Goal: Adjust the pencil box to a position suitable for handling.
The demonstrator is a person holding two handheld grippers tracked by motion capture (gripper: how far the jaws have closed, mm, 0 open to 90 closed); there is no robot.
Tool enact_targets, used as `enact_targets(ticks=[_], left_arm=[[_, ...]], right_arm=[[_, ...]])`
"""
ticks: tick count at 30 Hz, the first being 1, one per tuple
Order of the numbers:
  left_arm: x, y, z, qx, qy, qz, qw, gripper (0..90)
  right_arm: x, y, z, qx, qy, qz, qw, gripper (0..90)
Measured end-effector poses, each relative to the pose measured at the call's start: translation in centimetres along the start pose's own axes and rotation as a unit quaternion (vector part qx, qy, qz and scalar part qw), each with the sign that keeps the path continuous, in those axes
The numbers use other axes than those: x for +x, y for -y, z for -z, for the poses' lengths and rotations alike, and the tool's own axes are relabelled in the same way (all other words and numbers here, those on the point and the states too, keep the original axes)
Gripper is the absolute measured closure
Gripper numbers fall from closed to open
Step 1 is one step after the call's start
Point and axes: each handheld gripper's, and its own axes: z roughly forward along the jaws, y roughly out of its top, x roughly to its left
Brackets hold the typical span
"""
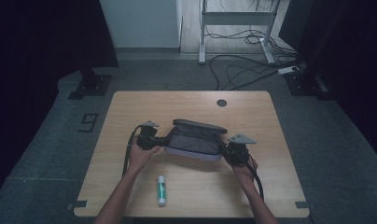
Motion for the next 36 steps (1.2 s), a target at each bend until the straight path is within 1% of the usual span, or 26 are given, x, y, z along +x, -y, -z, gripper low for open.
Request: enact_targets(ticks=[2,6,9,11,13,15,16,18,19,20,22,23,24,25,27,28,29,30,31,32,33,36], left_arm=[[0.0,0.2,-0.2,0.004,0.000,0.000,1.0000,82.6],[0.1,0.6,-1.0,0.014,0.000,0.006,0.9999,82.0],[0.2,0.8,-1.4,0.020,0.000,0.006,0.9998,81.3],[0.3,0.8,-1.7,0.024,0.001,0.007,0.9997,80.2],[0.3,0.9,-1.8,0.025,0.002,0.007,0.9997,77.8],[0.3,0.9,-2.0,0.028,0.004,0.009,0.9996,71.6],[0.2,0.9,-2.1,0.023,0.000,0.008,0.9997,68.2],[0.1,0.9,-2.1,0.014,-0.005,0.007,0.9999,60.9],[0.1,0.9,-2.1,0.014,-0.005,0.007,0.9999,57.4],[0.1,0.9,-2.1,0.010,-0.009,0.007,0.9999,51.0],[0.1,0.9,-2.0,-0.009,-0.017,0.005,0.9998,39.8],[0.1,0.9,-1.9,-0.016,-0.020,0.006,0.9997,37.3],[0.1,0.9,-1.9,-0.016,-0.020,0.006,0.9997,34.8],[0.2,0.9,-1.5,-0.032,-0.026,0.006,0.9991,32.1],[0.2,0.9,-1.4,-0.034,-0.028,0.007,0.9990,31.1],[0.1,0.8,-0.8,-0.051,-0.026,0.007,0.9984,31.0],[0.1,0.8,-0.7,-0.054,-0.025,0.004,0.9982,31.0],[0.1,0.8,-0.7,-0.054,-0.025,0.004,0.9982,31.1],[-0.1,0.8,-0.1,-0.060,-0.028,-0.004,0.9978,31.1],[-0.1,0.8,-0.1,-0.060,-0.028,-0.004,0.9978,31.2],[-0.1,0.9,0.2,-0.063,-0.030,-0.007,0.9976,31.2],[-0.1,1.2,1.3,-0.065,-0.032,-0.012,0.9973,31.2]], right_arm=[[-0.2,0.3,-0.4,0.011,0.000,-0.002,0.9999,84.1],[-0.3,0.7,-0.8,0.020,0.003,-0.002,0.9998,84.1],[-0.2,1.0,-1.1,0.023,0.007,0.000,0.9997,83.1],[-0.2,1.4,-1.2,0.031,0.008,0.000,0.9995,82.0],[-0.3,1.6,-1.3,0.035,0.008,0.001,0.9994,81.9],[-0.3,1.8,-1.5,0.040,0.008,-0.003,0.9992,81.9],[-0.3,2.0,-1.7,0.049,0.009,-0.001,0.9987,80.0],[-0.3,2.0,-1.8,0.048,0.012,0.002,0.9988,75.7],[-0.3,2.0,-1.8,0.048,0.012,0.002,0.9988,75.7],[-0.2,2.0,-1.8,0.042,0.018,0.004,0.9990,66.6],[-0.1,1.9,-1.7,0.033,0.037,0.011,0.9987,56.7],[-0.1,1.9,-1.6,0.030,0.044,0.013,0.9985,52.9],[-0.1,1.9,-1.6,0.030,0.044,0.013,0.9985,52.9],[0.0,1.8,-1.5,0.021,0.049,0.009,0.9985,47.2],[0.0,1.8,-1.2,0.015,0.052,0.007,0.9985,43.5],[0.1,1.7,-1.0,0.011,0.054,0.009,0.9985,42.0],[0.2,1.7,-0.8,0.005,0.055,0.011,0.9984,41.9],[0.2,1.7,-0.8,0.005,0.055,0.011,0.9984,41.9],[0.4,1.7,-0.4,-0.008,0.066,0.014,0.9977,41.9],[0.5,1.7,-0.2,-0.012,0.068,0.014,0.9975,41.9],[0.5,1.7,-0.2,-0.012,0.068,0.014,0.9975,41.9],[0.7,1.3,0.8,-0.026,0.057,0.013,0.9980,41.9]])
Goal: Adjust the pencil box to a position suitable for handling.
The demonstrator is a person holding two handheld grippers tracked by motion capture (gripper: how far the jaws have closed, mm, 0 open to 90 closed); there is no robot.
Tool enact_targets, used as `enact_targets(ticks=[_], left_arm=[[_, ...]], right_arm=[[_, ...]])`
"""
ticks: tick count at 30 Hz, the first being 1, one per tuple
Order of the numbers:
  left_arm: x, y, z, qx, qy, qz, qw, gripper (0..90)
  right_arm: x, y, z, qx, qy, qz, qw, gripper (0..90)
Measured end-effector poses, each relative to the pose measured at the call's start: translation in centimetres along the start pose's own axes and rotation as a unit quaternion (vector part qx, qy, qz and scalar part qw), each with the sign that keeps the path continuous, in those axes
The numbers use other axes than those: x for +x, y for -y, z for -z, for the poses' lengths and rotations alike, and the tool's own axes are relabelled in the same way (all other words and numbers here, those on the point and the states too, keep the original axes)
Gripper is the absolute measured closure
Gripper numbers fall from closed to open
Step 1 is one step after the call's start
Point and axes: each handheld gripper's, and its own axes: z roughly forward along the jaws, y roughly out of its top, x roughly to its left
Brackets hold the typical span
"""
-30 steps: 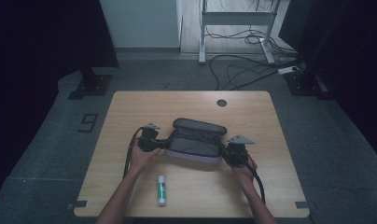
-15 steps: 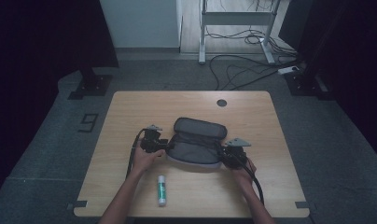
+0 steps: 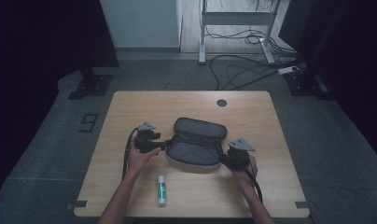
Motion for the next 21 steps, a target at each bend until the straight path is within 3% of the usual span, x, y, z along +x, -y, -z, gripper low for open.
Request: enact_targets(ticks=[5,7,13,21], left_arm=[[0.3,0.3,1.1,-0.006,-0.004,0.003,1.0000,31.6],[0.2,0.5,1.8,-0.009,-0.011,0.002,0.9999,31.5],[0.1,1.2,3.4,-0.006,-0.016,0.000,0.9999,31.1],[0.5,2.1,5.0,-0.017,-0.016,0.009,0.9997,30.9]], right_arm=[[0.2,-0.3,0.7,-0.002,-0.017,0.002,0.9999,41.8],[0.4,-0.4,1.1,-0.002,-0.035,0.001,0.9994,41.4],[2.0,0.0,2.5,0.003,-0.073,0.016,0.9972,40.9],[4.4,0.1,3.3,0.003,-0.103,0.037,0.9940,41.0]])
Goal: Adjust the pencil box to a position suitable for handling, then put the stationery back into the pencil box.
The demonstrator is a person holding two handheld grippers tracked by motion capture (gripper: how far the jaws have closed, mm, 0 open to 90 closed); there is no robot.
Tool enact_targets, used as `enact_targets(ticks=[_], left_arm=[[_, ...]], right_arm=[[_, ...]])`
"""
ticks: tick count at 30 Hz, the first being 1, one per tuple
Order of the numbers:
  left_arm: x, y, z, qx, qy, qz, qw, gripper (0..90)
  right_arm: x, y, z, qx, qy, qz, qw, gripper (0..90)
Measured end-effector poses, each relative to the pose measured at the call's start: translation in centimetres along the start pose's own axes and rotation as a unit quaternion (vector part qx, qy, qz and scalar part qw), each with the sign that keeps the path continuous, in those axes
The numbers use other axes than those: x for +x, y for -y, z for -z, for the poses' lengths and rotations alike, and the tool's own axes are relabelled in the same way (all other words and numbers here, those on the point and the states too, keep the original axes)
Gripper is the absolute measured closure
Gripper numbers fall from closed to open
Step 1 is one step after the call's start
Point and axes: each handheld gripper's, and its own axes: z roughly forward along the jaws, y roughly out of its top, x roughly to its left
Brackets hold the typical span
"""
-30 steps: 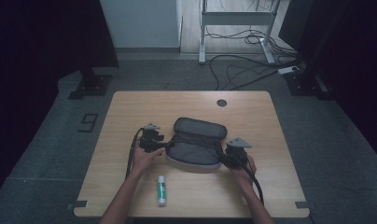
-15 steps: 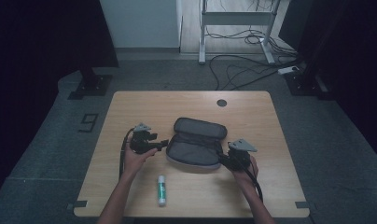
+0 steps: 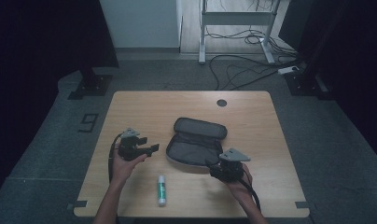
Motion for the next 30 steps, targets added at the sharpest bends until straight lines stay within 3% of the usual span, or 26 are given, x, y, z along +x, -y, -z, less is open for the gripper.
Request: enact_targets(ticks=[5,13,23,25,30], left_arm=[[0.5,0.4,0.0,0.007,0.003,0.015,0.9999,30.9],[1.7,0.9,-0.2,0.019,0.000,0.042,0.9989,31.1],[1.8,0.9,-0.3,0.014,0.003,0.045,0.9989,31.4],[1.9,1.0,-0.4,0.012,0.018,0.052,0.9984,31.4],[2.0,1.4,-0.4,0.013,0.012,0.050,0.9986,31.7]], right_arm=[[1.5,0.1,-0.4,0.007,-0.022,0.013,0.9996,41.0],[2.8,0.3,-0.7,0.006,-0.046,0.013,0.9988,41.3],[4.8,0.1,-0.8,0.003,-0.077,0.018,0.9969,42.5],[5.5,0.0,-0.8,0.004,-0.081,0.022,0.9964,42.5],[7.0,-0.2,-1.2,0.008,-0.098,0.030,0.9947,42.5]])
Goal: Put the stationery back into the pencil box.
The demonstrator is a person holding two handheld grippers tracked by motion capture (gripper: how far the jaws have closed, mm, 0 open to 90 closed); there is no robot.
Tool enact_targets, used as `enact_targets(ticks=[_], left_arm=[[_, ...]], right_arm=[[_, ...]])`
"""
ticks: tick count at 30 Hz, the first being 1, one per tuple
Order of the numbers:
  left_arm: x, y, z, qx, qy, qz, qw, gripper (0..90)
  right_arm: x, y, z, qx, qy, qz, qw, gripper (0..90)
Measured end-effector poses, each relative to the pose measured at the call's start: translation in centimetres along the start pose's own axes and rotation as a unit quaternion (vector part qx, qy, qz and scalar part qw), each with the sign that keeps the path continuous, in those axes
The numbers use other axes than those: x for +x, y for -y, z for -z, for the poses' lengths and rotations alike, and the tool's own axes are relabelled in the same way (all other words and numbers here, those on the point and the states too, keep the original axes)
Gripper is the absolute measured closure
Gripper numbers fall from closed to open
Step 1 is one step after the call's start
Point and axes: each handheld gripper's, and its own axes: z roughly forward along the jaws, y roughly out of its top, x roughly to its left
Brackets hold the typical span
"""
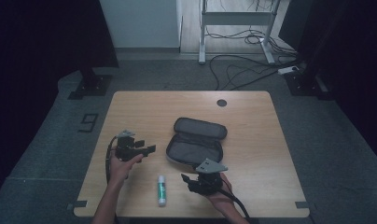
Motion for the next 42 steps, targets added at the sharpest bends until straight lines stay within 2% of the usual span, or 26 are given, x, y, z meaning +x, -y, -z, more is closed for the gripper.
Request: enact_targets(ticks=[2,4,10,13,16,26,34,42], left_arm=[[0.1,0.2,0.0,0.002,-0.003,0.001,1.0000,31.9],[0.1,0.5,0.0,0.006,-0.006,0.003,1.0000,32.0],[0.1,0.7,0.1,0.004,-0.003,0.005,1.0000,32.0],[0.3,0.8,0.1,0.001,0.016,0.017,0.9997,32.3],[0.2,0.8,0.2,0.000,0.016,0.017,0.9997,32.4],[0.2,0.7,0.3,-0.004,0.015,0.014,0.9998,32.5],[0.1,0.6,0.0,0.001,0.016,0.010,0.9998,32.5],[0.1,0.7,-0.2,0.007,0.015,0.011,0.9998,32.5]], right_arm=[[0.3,-0.1,-0.2,0.001,-0.005,0.001,1.0000,42.5],[0.9,-0.2,-1.0,0.006,-0.019,0.004,0.9998,42.7],[1.8,-0.2,-1.9,0.012,-0.034,0.004,0.9993,43.0],[2.5,-0.3,-2.3,0.015,-0.040,0.010,0.9990,42.8],[3.1,-0.4,-2.8,0.018,-0.045,0.014,0.9987,42.4],[4.3,0.1,-4.4,0.039,-0.058,0.016,0.9974,42.2],[5.9,0.6,-5.5,0.055,-0.071,0.031,0.9955,42.2],[6.4,1.0,-7.2,0.078,-0.062,0.038,0.9943,41.4]])
